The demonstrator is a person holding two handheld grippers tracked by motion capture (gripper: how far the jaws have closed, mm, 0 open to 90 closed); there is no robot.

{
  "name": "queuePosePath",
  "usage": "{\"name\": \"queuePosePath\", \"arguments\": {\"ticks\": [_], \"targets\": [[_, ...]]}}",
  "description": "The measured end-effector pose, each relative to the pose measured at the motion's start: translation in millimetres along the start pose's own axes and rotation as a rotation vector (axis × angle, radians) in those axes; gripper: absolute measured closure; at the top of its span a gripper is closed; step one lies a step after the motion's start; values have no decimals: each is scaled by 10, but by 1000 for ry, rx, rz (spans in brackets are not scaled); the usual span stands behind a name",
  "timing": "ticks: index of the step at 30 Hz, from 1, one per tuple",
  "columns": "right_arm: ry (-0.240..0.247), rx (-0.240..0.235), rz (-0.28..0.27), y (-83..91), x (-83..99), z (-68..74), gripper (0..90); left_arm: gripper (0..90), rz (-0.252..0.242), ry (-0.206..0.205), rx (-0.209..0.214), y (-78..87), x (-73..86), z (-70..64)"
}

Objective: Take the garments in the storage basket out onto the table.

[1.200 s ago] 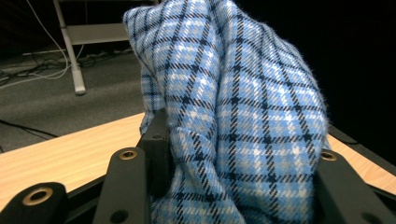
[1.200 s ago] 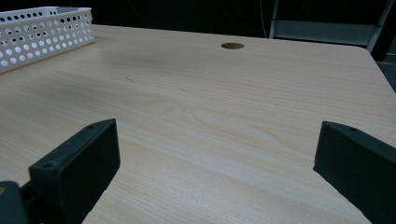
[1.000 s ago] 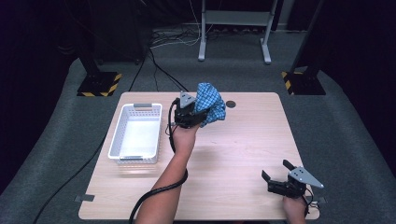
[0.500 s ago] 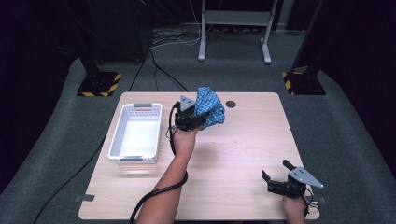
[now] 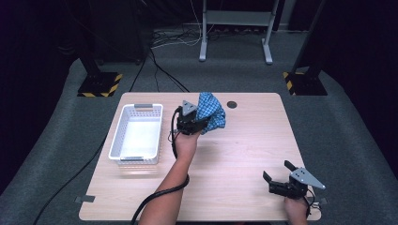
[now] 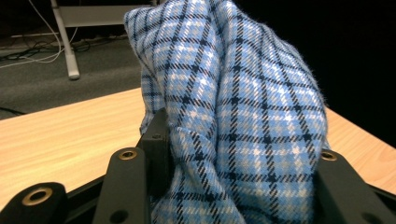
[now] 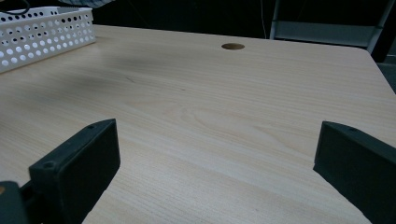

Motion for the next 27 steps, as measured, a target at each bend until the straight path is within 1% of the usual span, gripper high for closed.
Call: {"name": "queuePosePath", "arguments": {"ticks": [3,7,10,13,17,21,24,27], "targets": [[0,-1,-1,1,0,0,0,523,2,7,-3,-23,61,10],[0,-1,0,0,0,0,0,523,4,-2,10,-48,129,13],[-1,-2,1,-1,0,0,0,523,12,-14,6,-65,178,15],[0,-2,0,-1,0,0,0,523,17,1,5,-86,227,27],[1,-2,0,0,0,1,0,522,27,1,4,-111,283,36],[0,-2,0,0,0,1,0,522,37,12,2,-135,342,45],[1,-3,0,0,0,0,0,522,53,7,-2,-147,394,58],[1,-4,0,1,0,1,0,522,61,16,-3,-158,446,71]]}}
Point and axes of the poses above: each handheld gripper's, and its own axes: y roughly backward along the jaws, x roughly out of its underside, z roughly to its left, the point moved 4 cm from there along -y, roughly forward along the jaws, and after that the axes turned 5 degrees about x, right-handed, at the moved point
